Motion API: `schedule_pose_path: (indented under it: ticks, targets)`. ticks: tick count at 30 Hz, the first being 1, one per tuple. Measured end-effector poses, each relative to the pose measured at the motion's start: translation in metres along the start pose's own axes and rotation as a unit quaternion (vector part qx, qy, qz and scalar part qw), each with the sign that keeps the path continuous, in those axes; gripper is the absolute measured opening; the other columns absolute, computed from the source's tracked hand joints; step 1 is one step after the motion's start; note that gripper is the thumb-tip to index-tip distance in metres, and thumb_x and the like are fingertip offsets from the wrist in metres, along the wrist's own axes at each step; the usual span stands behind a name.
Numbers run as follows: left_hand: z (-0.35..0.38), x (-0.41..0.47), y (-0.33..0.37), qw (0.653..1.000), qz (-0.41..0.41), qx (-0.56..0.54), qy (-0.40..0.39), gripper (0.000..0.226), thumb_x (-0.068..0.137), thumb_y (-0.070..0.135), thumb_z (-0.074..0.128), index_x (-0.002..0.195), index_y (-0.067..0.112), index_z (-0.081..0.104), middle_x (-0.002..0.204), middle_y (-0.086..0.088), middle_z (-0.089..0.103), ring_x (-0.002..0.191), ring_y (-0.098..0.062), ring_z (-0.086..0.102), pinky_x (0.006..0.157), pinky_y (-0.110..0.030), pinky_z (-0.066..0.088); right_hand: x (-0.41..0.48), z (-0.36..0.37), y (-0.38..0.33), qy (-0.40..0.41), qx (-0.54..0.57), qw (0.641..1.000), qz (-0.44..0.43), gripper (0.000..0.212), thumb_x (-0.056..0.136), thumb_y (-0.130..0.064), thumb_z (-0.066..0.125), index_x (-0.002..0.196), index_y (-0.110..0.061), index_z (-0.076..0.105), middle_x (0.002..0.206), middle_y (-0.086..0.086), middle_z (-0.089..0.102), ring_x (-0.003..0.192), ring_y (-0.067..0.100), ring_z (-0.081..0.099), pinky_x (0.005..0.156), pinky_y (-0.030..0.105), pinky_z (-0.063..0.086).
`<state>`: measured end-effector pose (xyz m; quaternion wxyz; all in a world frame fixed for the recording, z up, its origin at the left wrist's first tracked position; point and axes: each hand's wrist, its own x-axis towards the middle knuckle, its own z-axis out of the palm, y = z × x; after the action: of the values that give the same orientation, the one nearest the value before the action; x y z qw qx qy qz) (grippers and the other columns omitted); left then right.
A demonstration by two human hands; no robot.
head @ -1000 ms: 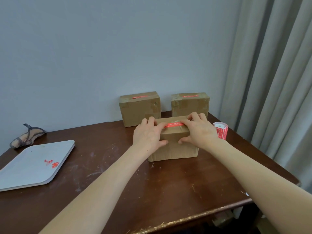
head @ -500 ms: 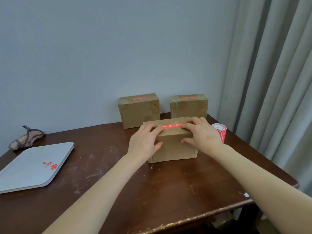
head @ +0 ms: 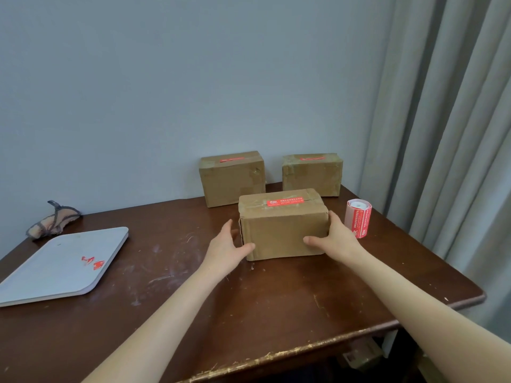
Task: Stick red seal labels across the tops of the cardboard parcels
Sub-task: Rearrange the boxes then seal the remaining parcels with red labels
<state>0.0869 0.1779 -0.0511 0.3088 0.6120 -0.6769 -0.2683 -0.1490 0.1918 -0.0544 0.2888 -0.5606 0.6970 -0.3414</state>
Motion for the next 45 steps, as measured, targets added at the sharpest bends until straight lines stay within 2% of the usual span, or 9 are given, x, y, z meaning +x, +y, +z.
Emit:
schedule_pose_path:
  ticks: [7, 10, 15, 17, 20, 29, 34, 38, 45]
  targets:
    - [-0.013, 0.003, 0.018, 0.997, 0.03, -0.077, 0.005, 0.063, 0.086, 0.03, 0.065, 0.142, 0.019, 0.037, 0.14, 0.002, 0.048, 0.126, -0.017, 0.047, 0.098, -0.029, 0.039, 0.003, -0.014, -0.012, 0.06, 0.055, 0.996, -0.029, 0.072, 0.086, -0.041, 0.066, 0.148, -0.019, 0.035, 0.127, 0.007, 0.059, 0.112, 0.021, 0.058, 0.093, 0.033, 0.048]
    - [-0.03, 0.009, 0.032, 0.986, 0.033, -0.164, 0.025, 0.064, 0.087, 0.034, 0.063, 0.144, 0.022, 0.036, 0.14, 0.002, 0.048, 0.127, -0.015, 0.046, 0.104, -0.032, 0.037, 0.006, -0.033, -0.029, 0.084, 0.169, 0.981, -0.044, 0.059, 0.087, -0.047, 0.063, 0.138, -0.022, 0.05, 0.12, -0.002, 0.059, 0.095, 0.009, 0.056, 0.078, 0.015, 0.046]
    - [-0.048, 0.016, 0.046, 0.965, 0.025, -0.261, -0.012, 0.07, 0.068, 0.053, 0.068, 0.133, 0.032, 0.051, 0.127, 0.013, 0.059, 0.122, -0.009, 0.051, 0.109, -0.041, 0.036, 0.013, -0.051, -0.047, 0.032, 0.256, 0.964, -0.062, 0.085, 0.055, -0.075, 0.074, 0.127, -0.034, 0.058, 0.127, -0.01, 0.061, 0.121, 0.014, 0.055, 0.111, 0.039, 0.036]
    - [-0.05, 0.018, 0.048, 0.964, 0.037, -0.264, -0.018, 0.052, 0.079, 0.043, 0.067, 0.129, 0.036, 0.054, 0.121, 0.013, 0.063, 0.117, -0.008, 0.054, 0.107, -0.038, 0.038, 0.013, -0.054, -0.051, 0.011, 0.247, 0.967, -0.065, 0.101, 0.046, -0.073, 0.079, 0.135, -0.032, 0.052, 0.127, -0.005, 0.061, 0.119, 0.017, 0.057, 0.109, 0.041, 0.04]
    - [-0.049, 0.02, 0.047, 0.965, 0.043, -0.258, -0.015, 0.039, 0.088, 0.03, 0.063, 0.125, 0.037, 0.057, 0.116, 0.011, 0.066, 0.111, -0.007, 0.058, 0.103, -0.036, 0.042, 0.013, -0.056, -0.054, -0.004, 0.204, 0.976, -0.074, 0.083, 0.069, -0.048, 0.079, 0.141, -0.026, 0.045, 0.121, 0.0, 0.059, 0.109, 0.016, 0.058, 0.097, 0.03, 0.044]
    - [-0.04, 0.02, 0.048, 0.968, 0.043, -0.245, 0.012, 0.044, 0.089, 0.033, 0.062, 0.131, 0.031, 0.052, 0.111, 0.012, 0.062, 0.093, 0.006, 0.054, 0.075, -0.017, 0.042, 0.01, -0.049, -0.047, -0.053, 0.078, 0.991, -0.094, 0.088, 0.071, -0.031, 0.083, 0.146, -0.02, 0.039, 0.133, -0.001, 0.053, 0.112, 0.009, 0.048, 0.095, 0.021, 0.035]
    - [-0.036, 0.023, 0.047, 0.971, 0.044, -0.232, 0.024, 0.05, 0.091, 0.031, 0.06, 0.138, 0.03, 0.044, 0.111, 0.008, 0.062, 0.089, 0.005, 0.056, 0.062, -0.01, 0.042, 0.016, -0.049, -0.048, -0.011, 0.055, 0.994, -0.091, 0.059, 0.073, -0.052, 0.075, 0.124, -0.029, 0.06, 0.103, -0.012, 0.062, 0.103, 0.012, 0.059, 0.085, 0.027, 0.046]
    - [-0.031, 0.031, 0.042, 0.976, 0.031, -0.213, 0.045, 0.046, 0.093, 0.038, 0.054, 0.138, 0.034, 0.044, 0.11, 0.004, 0.066, 0.093, -0.007, 0.064, 0.075, -0.027, 0.053, 0.025, -0.045, -0.048, -0.012, 0.014, 0.996, -0.083, 0.035, 0.071, -0.069, 0.065, 0.093, -0.042, 0.061, 0.091, -0.018, 0.065, 0.093, 0.007, 0.061, 0.077, 0.028, 0.048]
    - [-0.021, 0.039, 0.037, 0.991, 0.019, -0.118, 0.064, 0.039, 0.087, 0.05, 0.056, 0.123, 0.037, 0.051, 0.103, 0.008, 0.065, 0.094, -0.01, 0.062, 0.08, -0.037, 0.054, 0.026, -0.034, -0.045, -0.011, -0.027, 0.996, -0.08, 0.049, 0.075, -0.068, 0.061, 0.107, -0.031, 0.065, 0.096, -0.011, 0.069, 0.096, 0.012, 0.062, 0.083, 0.034, 0.052]
